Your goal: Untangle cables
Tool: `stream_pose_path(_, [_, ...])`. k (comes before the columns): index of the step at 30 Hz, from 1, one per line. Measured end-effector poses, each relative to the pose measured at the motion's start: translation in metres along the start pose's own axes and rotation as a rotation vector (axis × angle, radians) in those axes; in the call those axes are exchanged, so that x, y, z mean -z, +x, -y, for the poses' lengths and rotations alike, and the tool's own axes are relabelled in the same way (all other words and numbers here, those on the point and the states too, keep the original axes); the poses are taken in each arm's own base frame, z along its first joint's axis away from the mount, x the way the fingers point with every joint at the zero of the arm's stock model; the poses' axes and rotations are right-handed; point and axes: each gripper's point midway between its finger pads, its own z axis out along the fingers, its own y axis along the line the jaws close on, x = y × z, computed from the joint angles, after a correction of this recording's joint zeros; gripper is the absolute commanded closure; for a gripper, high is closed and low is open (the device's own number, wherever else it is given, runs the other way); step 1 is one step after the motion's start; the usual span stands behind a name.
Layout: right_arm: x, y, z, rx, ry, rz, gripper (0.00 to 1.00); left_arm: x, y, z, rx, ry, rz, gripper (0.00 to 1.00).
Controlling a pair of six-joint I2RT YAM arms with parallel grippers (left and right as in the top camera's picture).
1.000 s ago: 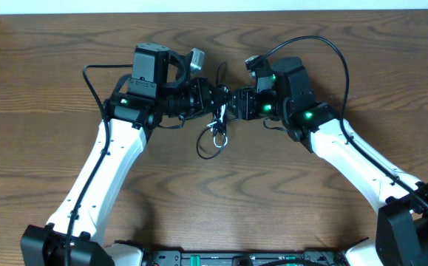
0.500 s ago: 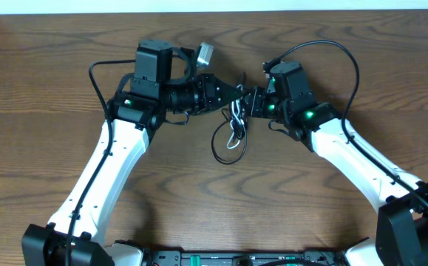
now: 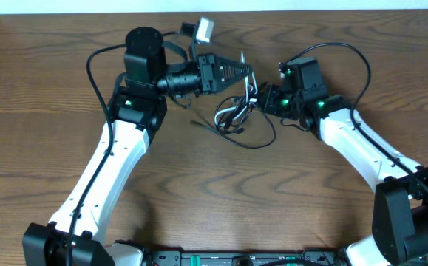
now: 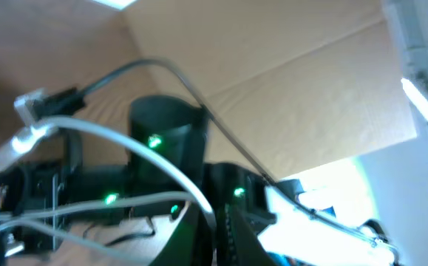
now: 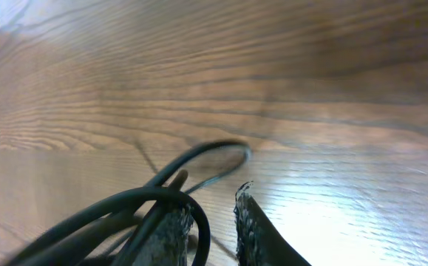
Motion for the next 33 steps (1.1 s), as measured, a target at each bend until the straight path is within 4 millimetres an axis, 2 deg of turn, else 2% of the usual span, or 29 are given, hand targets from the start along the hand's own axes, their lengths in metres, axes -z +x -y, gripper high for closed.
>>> stream_pose_path(3, [0.003, 0.000, 0.014, -0.023, 0.033, -0.018, 0.86, 0.009, -0.016, 0.020, -0.050, 0.052, 0.047, 0.93])
stream_pose_path(7, [0.003, 0.003, 0.047, -0.066, 0.109, -0.053, 0.89, 0.040, -0.035, 0.060, -0.134, 0.101, 0.143, 0.93])
stream_pose_path(10, [0.005, 0.006, 0.062, -0.077, 0.142, -0.079, 0.90, 0.059, -0.043, 0.079, -0.159, 0.113, 0.199, 0.93])
stream_pose_path(12, [0.007, 0.007, 0.066, -0.072, 0.151, -0.088, 0.90, 0.066, -0.047, 0.082, -0.158, 0.112, 0.224, 0.92])
stream_pose_path(18, [0.012, 0.017, 0.081, -0.043, 0.185, -0.141, 0.89, 0.079, -0.059, 0.076, -0.141, 0.086, 0.274, 0.93])
stream_pose_path(23, [0.019, 0.015, 0.092, -0.029, 0.173, -0.161, 0.90, 0.089, -0.064, 0.055, -0.116, 0.019, 0.294, 0.93])
stream_pose_path(26, [0.023, 0.012, 0.095, -0.032, 0.139, -0.166, 0.92, 0.092, -0.059, 0.024, -0.032, -0.075, 0.281, 0.93])
stream_pose_path(30, [0.026, 0.010, 0.095, -0.024, 0.096, -0.176, 0.92, 0.094, -0.029, -0.029, 0.127, -0.247, 0.225, 0.92])
stream_pose_path(33, [0.026, 0.016, 0.092, -0.012, 0.074, -0.203, 0.92, 0.099, 0.004, -0.069, 0.202, -0.416, 0.164, 0.93])
